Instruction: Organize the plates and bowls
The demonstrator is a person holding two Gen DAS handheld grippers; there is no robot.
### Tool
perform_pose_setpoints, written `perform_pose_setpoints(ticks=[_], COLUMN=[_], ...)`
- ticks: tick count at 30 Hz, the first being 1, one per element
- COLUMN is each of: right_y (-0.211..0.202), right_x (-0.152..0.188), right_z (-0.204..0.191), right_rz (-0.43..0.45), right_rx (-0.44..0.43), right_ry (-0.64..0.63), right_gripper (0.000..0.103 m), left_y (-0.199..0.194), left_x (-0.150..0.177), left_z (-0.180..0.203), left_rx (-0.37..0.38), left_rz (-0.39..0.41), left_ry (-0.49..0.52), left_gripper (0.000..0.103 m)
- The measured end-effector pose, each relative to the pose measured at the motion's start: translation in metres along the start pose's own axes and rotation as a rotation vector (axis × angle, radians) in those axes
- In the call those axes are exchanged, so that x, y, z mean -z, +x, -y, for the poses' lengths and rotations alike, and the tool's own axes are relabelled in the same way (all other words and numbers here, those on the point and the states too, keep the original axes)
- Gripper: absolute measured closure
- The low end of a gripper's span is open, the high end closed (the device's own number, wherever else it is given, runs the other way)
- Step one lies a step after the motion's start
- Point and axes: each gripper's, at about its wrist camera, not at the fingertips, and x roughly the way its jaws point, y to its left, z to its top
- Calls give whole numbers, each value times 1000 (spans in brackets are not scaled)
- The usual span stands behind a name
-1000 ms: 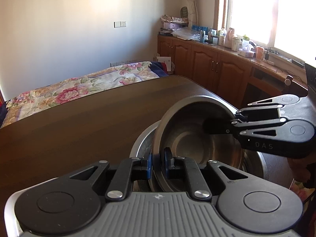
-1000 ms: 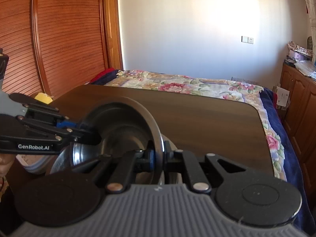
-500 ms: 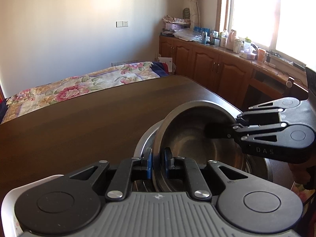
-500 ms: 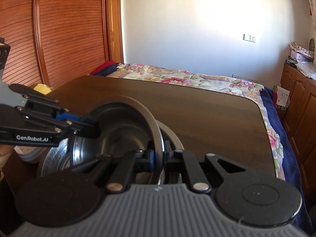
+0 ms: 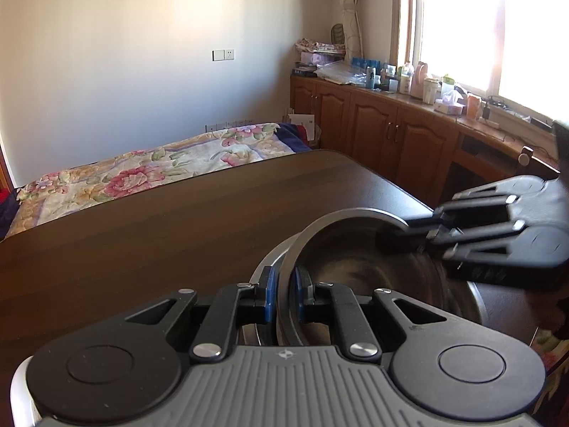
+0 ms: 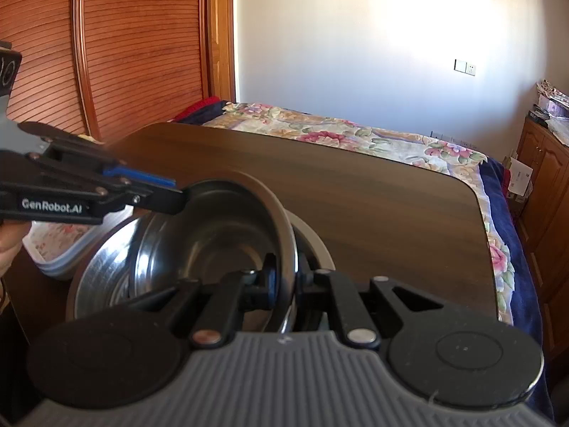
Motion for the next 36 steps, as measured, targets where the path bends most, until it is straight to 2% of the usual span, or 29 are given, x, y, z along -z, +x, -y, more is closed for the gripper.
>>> perform_pose_setpoints(ticks=[6,10,12,19,24,26,30,36], right_y=[-17,-18,-15,-4,-13,-17,-21,-24], right_x=[-3,-2,-2,3,4,5,10,21], right_z=[8,5,5,6,10,11,12,14], right_rz=[111,154,152,96,120,134,161,179], right_rx=[-6,19,13,28,32,40,59,83], right_ry=[42,17,22,14,47,62,94,134], right_gripper=[90,91,95,96,95,95,95,95], left_y=[1,2,2,2,-4,-7,-12,-14], left_x=[1,-1,-1,1,1,1,0,2], left_z=[-2,-1,-2,-4,-8,-7,-8,-9], left_rx=[3,7,11,14,-1,-16,-22,-37], left_rz=[-5,-6,-5,-4,20,34,53,67], left_ry=[-3,-5,-8,-19,-43,-43,-54,-62], left_gripper=[90,90,90,90,90,87,75,66])
